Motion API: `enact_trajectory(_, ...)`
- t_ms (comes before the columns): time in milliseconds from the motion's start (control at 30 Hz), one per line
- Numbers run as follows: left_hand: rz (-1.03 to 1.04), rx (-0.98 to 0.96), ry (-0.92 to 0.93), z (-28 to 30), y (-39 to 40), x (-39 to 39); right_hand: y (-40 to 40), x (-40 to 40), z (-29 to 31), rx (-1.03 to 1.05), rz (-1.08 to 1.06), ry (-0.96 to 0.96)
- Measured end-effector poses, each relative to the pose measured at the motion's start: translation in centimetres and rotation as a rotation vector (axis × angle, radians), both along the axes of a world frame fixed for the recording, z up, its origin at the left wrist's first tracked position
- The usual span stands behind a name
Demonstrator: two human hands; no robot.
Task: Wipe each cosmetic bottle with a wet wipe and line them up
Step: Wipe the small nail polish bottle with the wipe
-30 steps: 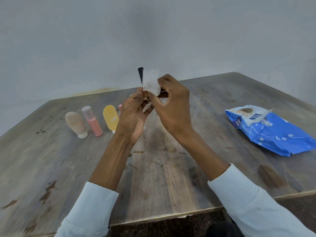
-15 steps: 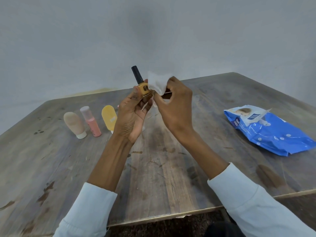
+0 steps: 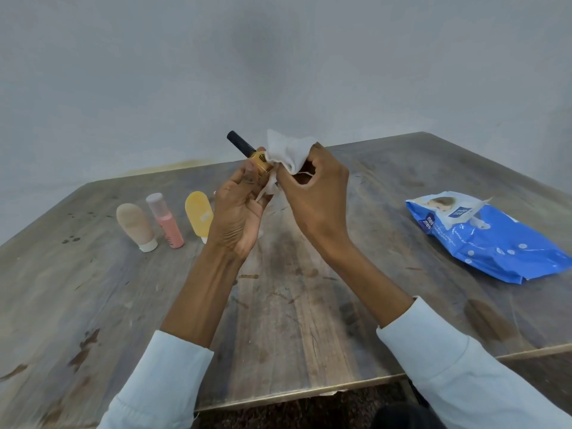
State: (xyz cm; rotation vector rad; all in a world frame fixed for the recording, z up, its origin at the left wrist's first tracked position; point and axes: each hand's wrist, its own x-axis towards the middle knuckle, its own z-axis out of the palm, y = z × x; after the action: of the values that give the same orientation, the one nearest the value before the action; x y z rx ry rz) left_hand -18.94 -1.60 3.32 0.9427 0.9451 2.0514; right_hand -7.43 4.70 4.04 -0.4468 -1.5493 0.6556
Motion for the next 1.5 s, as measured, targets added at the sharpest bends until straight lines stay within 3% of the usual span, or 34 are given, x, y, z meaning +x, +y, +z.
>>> enact_trajectory(200,0.143,-0.014,0.218,-0.1,-0.2,-0.8,-0.3,-0.2,0.3,0.09,0.054,-0.107)
enact_trajectory(333,0.213,-0.071,0.427,-0.5,0.0,-0.4,0.6,0.5,0.6,0.081,0.001,-0.072)
enact_trajectory(433,0.248,-0.053,0.563,-0.7,0.1,-0.2,0.6,0.6,0.7,0.191,0.019,-0.126)
enact_trajectory(733,0.461,-0.006,0.533,-0.3,0.2,-0.4,2.1,1.2,1.1,0.226,0.009,-0.198)
enact_trajectory(867,0.562,-0.012,0.747,-0.3,0.1,-0.7,1.3,1.3,1.2,0.257,0.066,-0.196)
enact_trajectory(1233,0.519,0.019,0.654,0.0,0.1,-0.2,1.3,1.5,1.8,0.241,0.08,-0.176)
enact_trajectory(1367,0.455,0.045,0.506,0.6,-0.4,0.1,1.9,1.7,1.6,0.127,-0.015,-0.165)
enact_trajectory(1500,0.345,0.048,0.506,0.7,-0.7,0.8,2.2,2.0,2.0,-0.1,0.036,-0.09)
